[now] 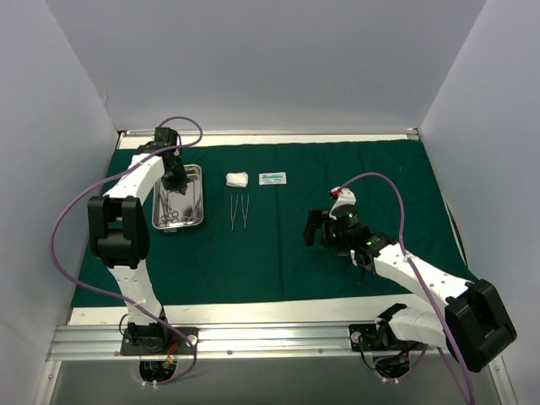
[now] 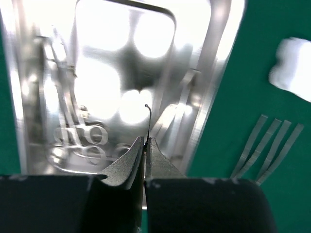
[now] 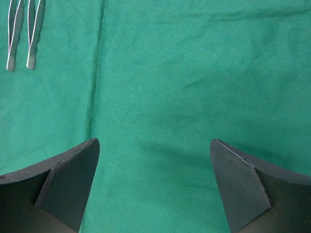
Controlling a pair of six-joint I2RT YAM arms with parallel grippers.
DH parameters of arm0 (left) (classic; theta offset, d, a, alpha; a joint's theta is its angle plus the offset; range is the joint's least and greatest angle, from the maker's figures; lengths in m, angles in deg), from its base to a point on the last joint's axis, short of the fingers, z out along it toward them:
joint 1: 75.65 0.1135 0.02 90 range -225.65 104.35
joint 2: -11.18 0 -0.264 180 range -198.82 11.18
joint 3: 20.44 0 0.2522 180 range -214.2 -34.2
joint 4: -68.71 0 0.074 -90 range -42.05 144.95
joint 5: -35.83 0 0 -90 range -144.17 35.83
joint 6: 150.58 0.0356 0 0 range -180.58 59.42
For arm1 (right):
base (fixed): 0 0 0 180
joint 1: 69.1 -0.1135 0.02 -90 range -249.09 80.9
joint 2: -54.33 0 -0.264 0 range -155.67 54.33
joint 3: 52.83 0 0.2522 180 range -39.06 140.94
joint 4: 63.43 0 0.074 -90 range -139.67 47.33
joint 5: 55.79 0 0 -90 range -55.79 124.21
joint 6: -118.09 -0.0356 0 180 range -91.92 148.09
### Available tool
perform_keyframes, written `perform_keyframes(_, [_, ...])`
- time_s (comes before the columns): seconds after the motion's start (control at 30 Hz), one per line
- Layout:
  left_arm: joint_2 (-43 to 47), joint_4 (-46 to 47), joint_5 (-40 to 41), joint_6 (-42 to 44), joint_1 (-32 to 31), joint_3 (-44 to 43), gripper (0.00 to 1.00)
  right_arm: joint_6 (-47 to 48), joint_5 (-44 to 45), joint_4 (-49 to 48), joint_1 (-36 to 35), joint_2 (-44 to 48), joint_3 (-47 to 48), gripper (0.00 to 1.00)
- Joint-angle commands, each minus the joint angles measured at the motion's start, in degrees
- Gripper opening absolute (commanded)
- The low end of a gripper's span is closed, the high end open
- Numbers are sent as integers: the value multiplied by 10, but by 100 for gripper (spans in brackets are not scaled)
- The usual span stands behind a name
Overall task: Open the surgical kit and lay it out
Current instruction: Pick up the medical item from the container, then place the medical item in the surgical kit.
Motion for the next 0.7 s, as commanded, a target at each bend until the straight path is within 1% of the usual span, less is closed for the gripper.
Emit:
perform_keyframes(0.0, [40, 4, -27, -28, -56, -23, 2, -6, 8, -7, -4, 15, -1, 91])
perform_keyframes(0.07, [39, 11, -32, -46, -83, -24, 2, -6, 9, -6, -3, 16, 0, 91])
perform_keyframes(0.1, [36, 12, -35, -51, -109, -24, 2, -6, 8, -6, -4, 17, -1, 91])
perform_keyframes(0.33, [2, 46, -60, -105, -207, -42, 2, -5, 11, -1, -4, 23, -2, 91])
perform_keyframes(0.47, [-25, 52, -56, -126, -241, -69, 2, -5, 12, 0, -3, 28, -4, 92])
perform_keyframes(0.67, [-71, 60, -53, -141, -270, -97, 3, -4, 15, 6, -4, 30, -4, 92])
